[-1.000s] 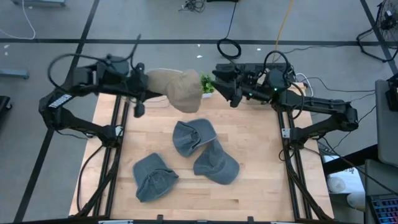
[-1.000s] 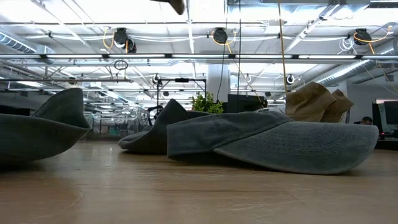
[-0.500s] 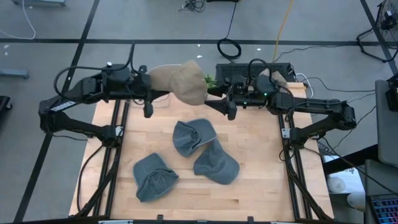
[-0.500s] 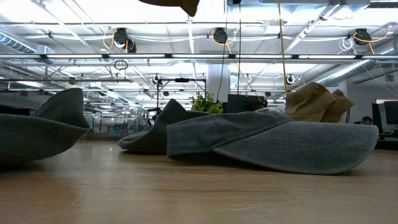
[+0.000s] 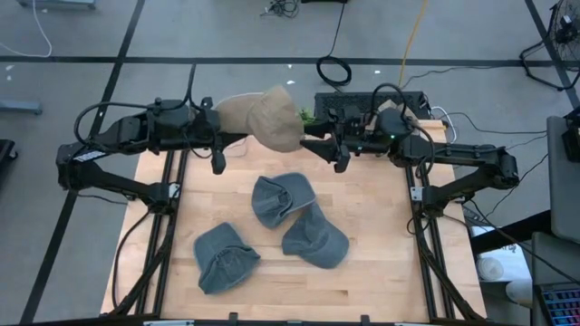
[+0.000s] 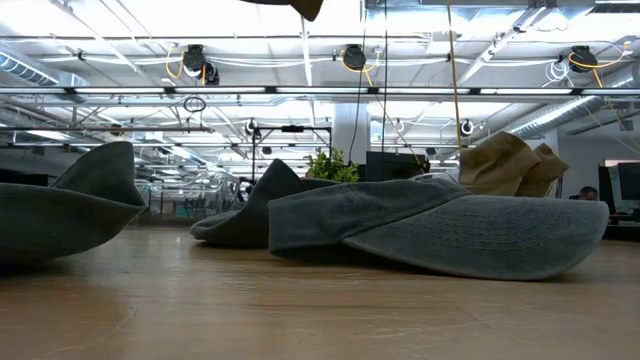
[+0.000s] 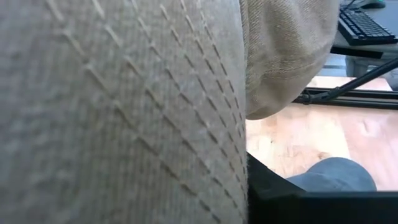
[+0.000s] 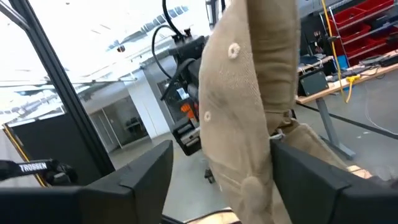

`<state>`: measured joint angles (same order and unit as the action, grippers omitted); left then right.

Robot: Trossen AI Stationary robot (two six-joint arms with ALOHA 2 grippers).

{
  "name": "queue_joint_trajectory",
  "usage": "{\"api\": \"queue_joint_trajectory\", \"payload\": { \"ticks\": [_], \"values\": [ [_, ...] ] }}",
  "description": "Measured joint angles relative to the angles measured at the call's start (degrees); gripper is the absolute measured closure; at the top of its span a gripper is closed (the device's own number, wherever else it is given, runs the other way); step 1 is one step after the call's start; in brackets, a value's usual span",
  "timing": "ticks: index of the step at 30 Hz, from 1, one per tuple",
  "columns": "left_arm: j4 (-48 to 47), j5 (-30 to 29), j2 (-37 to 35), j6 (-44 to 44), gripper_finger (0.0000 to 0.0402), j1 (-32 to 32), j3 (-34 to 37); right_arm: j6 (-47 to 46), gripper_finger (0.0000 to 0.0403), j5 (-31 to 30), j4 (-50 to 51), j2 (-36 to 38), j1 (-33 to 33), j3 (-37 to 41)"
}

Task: Pick & Place hat
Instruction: Put the brown cap into the right transparent bin

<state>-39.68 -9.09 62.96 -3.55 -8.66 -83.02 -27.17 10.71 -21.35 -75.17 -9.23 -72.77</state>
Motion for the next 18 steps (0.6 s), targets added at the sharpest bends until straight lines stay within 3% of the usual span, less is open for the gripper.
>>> {"api": "queue_joint_trajectory", "payload": {
  "ticks": [13, 18],
  "values": [
    [0.0, -1.0, 0.0, 2.7, 0.0387, 1.1, 0.0, -2.4, 0.0283, 0.1, 0.7, 0.0, 0.3, 0.0],
    [0.0, -0.9, 0.0, 3.0, 0.0387, 1.1, 0.0, -2.4, 0.0354, 0.1, 2.4, 0.0, 0.3, 0.0]
  ]
}}
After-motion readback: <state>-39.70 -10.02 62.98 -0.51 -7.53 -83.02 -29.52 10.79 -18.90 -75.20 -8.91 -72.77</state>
